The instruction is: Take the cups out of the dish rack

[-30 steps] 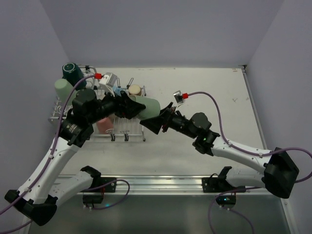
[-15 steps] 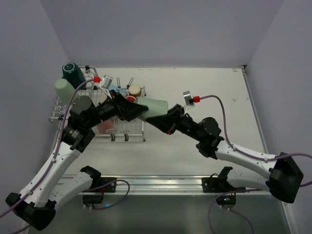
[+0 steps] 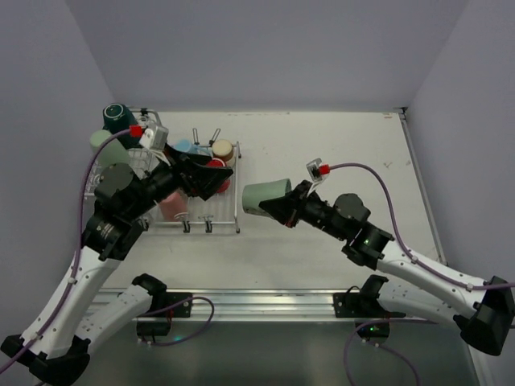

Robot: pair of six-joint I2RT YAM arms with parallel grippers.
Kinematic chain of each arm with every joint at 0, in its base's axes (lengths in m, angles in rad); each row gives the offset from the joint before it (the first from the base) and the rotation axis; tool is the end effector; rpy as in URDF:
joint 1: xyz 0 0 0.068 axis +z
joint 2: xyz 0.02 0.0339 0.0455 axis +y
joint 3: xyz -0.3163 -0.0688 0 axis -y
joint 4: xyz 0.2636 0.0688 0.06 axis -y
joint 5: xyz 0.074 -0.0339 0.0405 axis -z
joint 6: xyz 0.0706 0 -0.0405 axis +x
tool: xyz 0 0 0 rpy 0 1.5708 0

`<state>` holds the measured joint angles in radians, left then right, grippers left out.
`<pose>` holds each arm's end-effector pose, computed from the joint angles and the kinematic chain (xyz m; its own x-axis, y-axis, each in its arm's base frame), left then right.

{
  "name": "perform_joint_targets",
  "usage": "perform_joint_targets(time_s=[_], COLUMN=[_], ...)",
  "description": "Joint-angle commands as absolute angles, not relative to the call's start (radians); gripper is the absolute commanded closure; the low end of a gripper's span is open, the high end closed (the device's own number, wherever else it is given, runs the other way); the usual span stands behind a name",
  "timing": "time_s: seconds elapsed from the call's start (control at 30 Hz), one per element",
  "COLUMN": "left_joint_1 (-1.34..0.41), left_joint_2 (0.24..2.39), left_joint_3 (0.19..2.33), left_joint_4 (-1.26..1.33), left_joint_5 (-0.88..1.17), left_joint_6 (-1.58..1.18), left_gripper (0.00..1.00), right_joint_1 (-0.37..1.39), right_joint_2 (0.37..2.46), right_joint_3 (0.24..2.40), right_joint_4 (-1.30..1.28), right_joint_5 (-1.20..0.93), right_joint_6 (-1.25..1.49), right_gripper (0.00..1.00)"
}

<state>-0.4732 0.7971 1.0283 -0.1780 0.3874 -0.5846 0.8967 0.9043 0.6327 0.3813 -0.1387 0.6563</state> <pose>0.1489 -0.1062 0.4660 -0.3787 -0.3801 -0.8438 0.6580 0.5305 -0.5343 0.1406 0.1917 0.3649 -0.4703 0.3795 -0.7967 -0.7227 0.3525 0.5945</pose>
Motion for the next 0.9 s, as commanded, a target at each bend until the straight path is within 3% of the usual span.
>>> perform_joint_targets(time_s=[0.0,0.17,0.4,0.63,0.87], left_joint_1=[-0.471,-0.471,-0.472,-0.472,-0.485], left_joint_2=[0.747,0.715,0.663,0.649,0.661], left_joint_3=[1.031,0.928,0.79,0.71,0.66], left_joint_4=[-0.239,-0.252,-0.279,-0.272,-0.241], left_joint_5=[0.269,0.287,0.35,0.367,0.403], left_joint_6=[-0.473,-0.417,-0.354,-0.292,-0.268], left_gripper=[0.0,0.0,0.0,0.0,0.0], right_joint_1=[0.859,0.681,0.465,0.197,0.117], right_joint_2=[0.854,0.891,1.124,1.577,1.94], right_joint_3=[0.756,0.916,1.185,1.583,1.965], right_joint_4=[0.146,-0.138,-0.448,-0.647,-0.917], right_joint_5=[-0.041,-0.015,0.181,0.25,0.354], right_joint_6=[0.534,0.456,0.324,0.177,0.043], right_gripper=[1.0,1.0,1.0,1.0,1.0])
